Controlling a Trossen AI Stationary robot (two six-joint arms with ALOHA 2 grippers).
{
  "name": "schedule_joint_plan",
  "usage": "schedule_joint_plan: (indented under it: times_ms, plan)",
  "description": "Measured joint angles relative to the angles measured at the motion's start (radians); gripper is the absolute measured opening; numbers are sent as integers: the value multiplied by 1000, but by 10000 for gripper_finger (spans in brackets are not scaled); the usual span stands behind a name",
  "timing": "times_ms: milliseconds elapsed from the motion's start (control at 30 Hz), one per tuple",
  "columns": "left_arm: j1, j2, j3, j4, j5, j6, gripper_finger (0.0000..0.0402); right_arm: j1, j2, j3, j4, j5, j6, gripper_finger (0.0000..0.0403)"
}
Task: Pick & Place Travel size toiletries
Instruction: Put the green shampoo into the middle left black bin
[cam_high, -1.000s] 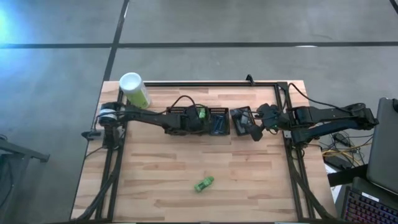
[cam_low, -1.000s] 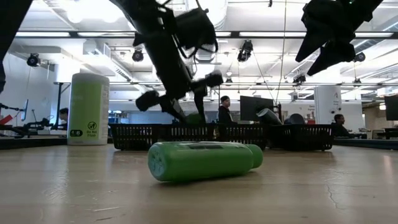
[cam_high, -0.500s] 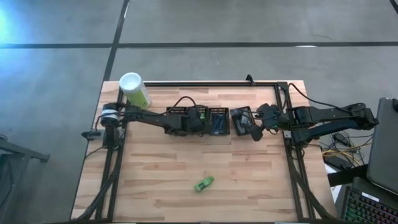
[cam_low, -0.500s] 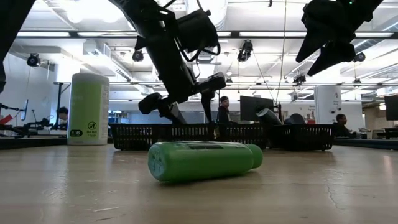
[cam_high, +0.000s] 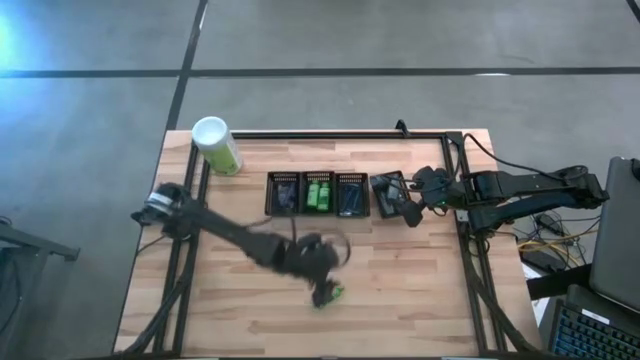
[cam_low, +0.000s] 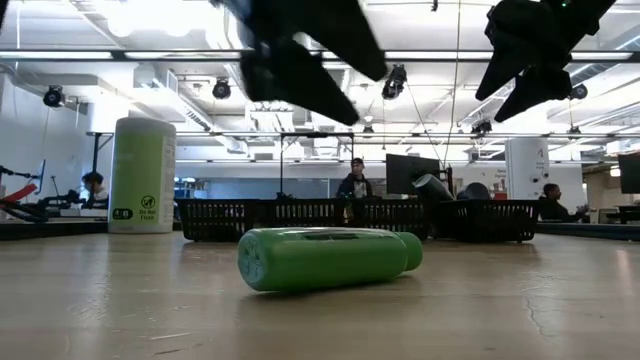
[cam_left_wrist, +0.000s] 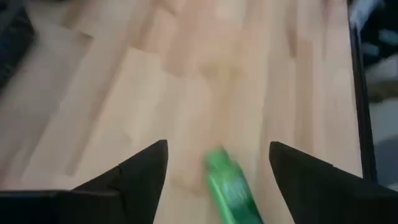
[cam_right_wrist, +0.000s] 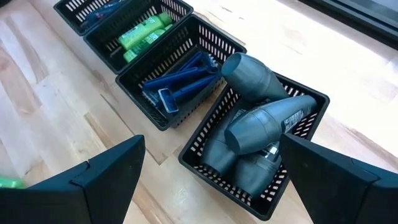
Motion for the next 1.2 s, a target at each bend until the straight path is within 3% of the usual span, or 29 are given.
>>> schedule_joint_plan:
  times_ms: [133, 300, 500, 633, 800, 1200]
  plan:
    - [-111, 40, -11, -16, -106, -30, 284, 0, 0, 0, 0, 0, 0, 368]
    - [-177, 127, 12, -8, -123, -156, 287, 0, 0, 0, -1, 0, -2, 368]
    - [-191, 220, 74, -24, -133, -237, 314, 0, 0, 0, -1, 0, -3, 368]
    - [-191, 276, 154, -140, -171, -257, 323, 0, 0, 0, -4, -2, -3, 368]
    - [-191, 357, 255, -274, -180, -283, 323, 0, 0, -1, -10, -6, -3, 368]
    - [-198, 399, 286, -269, -187, -267, 298, 0, 0, -1, -69, -9, -4, 368]
